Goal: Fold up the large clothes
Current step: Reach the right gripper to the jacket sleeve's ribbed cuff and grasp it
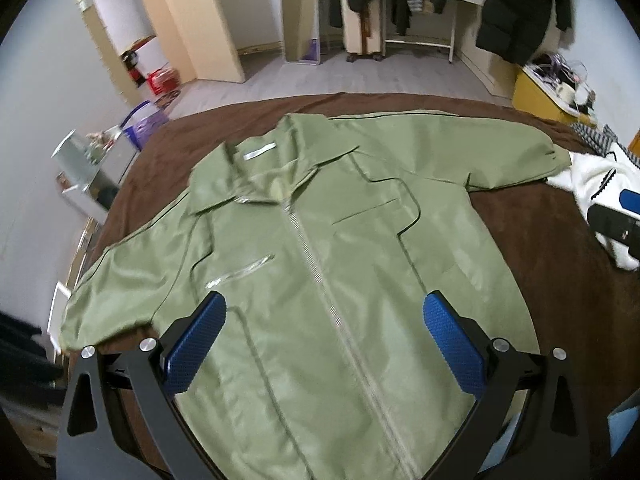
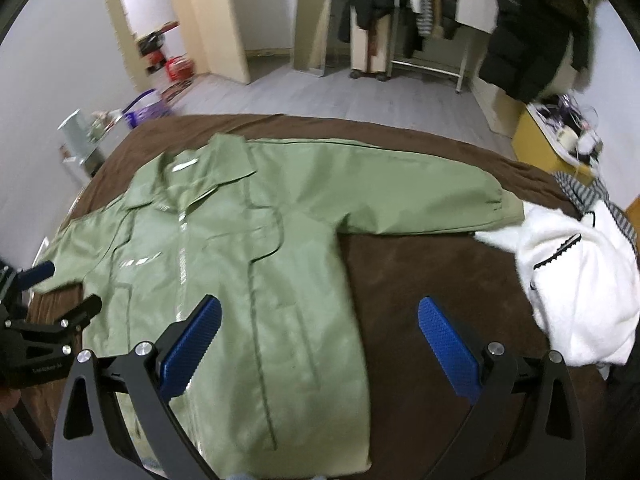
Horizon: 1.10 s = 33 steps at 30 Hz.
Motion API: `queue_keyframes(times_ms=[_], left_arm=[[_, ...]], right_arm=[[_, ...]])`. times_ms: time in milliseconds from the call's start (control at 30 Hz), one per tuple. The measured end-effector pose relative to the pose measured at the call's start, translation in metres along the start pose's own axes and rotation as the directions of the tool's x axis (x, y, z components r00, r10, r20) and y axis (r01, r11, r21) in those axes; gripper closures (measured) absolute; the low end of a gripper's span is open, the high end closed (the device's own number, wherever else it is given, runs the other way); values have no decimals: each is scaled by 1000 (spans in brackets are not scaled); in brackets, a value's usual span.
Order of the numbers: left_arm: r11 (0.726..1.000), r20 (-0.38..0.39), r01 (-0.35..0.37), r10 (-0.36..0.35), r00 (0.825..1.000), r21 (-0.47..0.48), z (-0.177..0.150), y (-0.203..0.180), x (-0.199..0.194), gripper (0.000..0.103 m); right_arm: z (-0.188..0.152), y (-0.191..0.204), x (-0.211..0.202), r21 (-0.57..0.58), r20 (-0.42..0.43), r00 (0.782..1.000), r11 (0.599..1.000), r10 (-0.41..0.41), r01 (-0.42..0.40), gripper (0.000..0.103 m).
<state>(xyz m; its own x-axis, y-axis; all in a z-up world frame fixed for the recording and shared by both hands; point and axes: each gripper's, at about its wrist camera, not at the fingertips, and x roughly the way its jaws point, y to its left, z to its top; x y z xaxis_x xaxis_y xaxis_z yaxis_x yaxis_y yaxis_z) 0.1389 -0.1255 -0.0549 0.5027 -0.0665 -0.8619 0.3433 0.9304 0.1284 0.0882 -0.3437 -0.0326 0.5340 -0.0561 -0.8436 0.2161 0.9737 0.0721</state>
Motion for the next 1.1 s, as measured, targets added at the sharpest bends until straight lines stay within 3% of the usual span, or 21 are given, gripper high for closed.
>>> queue_keyframes(times_ms=[333, 533, 867, 967, 1100], left_arm=[[988, -20, 67, -64, 998, 137, 68, -71, 110, 6], [984, -47, 110, -104, 993, 143, 100, -99, 183, 6], [973, -134, 149, -127, 983, 175, 104, -136, 266, 6], [976, -152, 158, -135, 979, 147, 103, -136, 271, 5], [972, -148, 160, -135, 980, 171, 100, -142, 268, 5]], right_arm=[[35, -116, 74, 256, 15, 998, 965, -59, 53, 6], [41, -177, 124, 368, 28, 998, 929, -48, 35, 6], [38, -277, 171, 572, 149, 988, 818, -37, -56, 6], [40, -304, 190, 622, 191, 982, 774, -5, -117, 10], [44, -327, 216, 663, 151, 988, 743, -22, -85, 17]])
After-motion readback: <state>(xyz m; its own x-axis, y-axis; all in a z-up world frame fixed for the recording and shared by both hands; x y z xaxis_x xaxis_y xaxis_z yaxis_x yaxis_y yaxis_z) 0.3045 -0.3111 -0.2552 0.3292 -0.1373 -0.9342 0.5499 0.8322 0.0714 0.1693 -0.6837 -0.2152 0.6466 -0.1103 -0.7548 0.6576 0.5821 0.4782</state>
